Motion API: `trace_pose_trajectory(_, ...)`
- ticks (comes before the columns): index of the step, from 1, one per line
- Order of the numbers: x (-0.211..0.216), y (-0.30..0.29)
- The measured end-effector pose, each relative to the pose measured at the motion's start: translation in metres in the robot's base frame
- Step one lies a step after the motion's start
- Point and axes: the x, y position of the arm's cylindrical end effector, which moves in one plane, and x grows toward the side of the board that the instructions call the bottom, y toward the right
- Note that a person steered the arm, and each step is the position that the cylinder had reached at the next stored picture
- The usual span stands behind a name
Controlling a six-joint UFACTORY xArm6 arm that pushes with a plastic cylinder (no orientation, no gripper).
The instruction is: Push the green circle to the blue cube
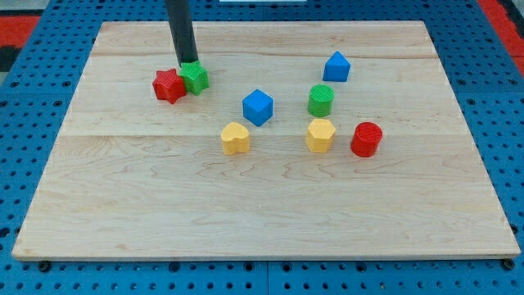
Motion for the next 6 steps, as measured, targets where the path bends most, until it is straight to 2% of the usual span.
trace_pose_trajectory(1,-0.003,0.068)
trace_pose_trajectory(2,0.000,0.162)
trace_pose_trajectory(3,0.037,0.242)
trace_pose_trajectory(4,0.073,0.272)
trace_pose_trajectory(5,0.086,0.251)
trace_pose_trajectory(6,0.086,0.202)
